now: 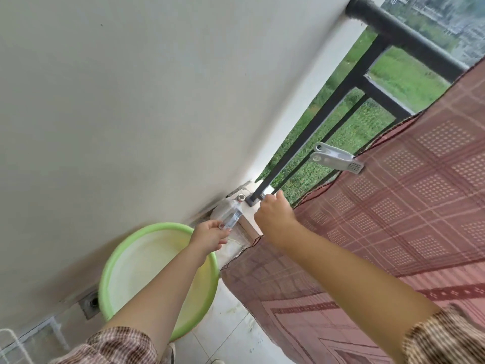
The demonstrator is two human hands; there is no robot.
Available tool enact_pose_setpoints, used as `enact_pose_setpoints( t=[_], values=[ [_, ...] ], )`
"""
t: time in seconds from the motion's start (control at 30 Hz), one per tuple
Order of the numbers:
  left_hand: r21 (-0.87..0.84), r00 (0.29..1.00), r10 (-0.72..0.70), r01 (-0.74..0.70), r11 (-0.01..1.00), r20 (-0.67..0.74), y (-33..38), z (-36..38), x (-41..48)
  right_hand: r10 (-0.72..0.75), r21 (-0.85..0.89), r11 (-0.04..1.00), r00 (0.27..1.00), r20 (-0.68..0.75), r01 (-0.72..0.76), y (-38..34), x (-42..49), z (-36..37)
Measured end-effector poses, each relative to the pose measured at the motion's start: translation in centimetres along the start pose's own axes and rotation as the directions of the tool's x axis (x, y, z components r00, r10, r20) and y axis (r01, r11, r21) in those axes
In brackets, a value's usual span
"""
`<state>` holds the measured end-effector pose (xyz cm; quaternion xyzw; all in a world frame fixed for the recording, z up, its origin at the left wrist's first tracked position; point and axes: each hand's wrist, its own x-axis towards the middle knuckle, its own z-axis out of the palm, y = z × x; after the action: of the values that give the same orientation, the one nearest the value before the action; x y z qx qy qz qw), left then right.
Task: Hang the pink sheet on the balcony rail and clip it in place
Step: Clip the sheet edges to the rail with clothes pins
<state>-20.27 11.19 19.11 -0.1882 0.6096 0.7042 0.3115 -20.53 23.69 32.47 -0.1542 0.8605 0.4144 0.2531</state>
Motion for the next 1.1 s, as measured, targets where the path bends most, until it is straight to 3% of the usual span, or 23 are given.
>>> enact_pose_setpoints(
  t=[0.1, 0.17, 0.33, 0.7, 1.1],
  values=[
    [0.006, 1.000, -0.008, 0.007, 1.000, 0.016, -0.5, 0.2, 1.2, 0.046, 0.065, 0.996, 0.958, 0.282, -0.067, 0.8, 1.2, -0.9],
    [0.026, 0.999, -0.006, 0.005, 1.000, 0.033, -0.7, 0.3, 1.8, 0.060, 0.151, 0.982, 0.946, 0.320, -0.113, 1.5, 1.8, -0.7],
    [0.117, 0.995, 0.026, -0.037, 0.992, 0.093, -1.0, 0.6, 2.7, 0.021, 0.356, 0.923, 0.944, 0.329, -0.145, 2.0, 2.7, 0.2],
    [0.302, 0.975, 0.143, -0.189, 0.934, 0.168, -1.7, -0.2, 4.5, 0.046, 0.542, 0.820, 0.965, 0.257, -0.183, 1.1, 3.7, 0.6],
    [0.553, 0.900, 0.259, -0.422, 0.718, 0.350, 0.3, -0.1, 5.2, 0.011, 0.630, 0.761, 0.974, 0.225, -0.154, 2.3, 4.6, 1.4]
  ],
)
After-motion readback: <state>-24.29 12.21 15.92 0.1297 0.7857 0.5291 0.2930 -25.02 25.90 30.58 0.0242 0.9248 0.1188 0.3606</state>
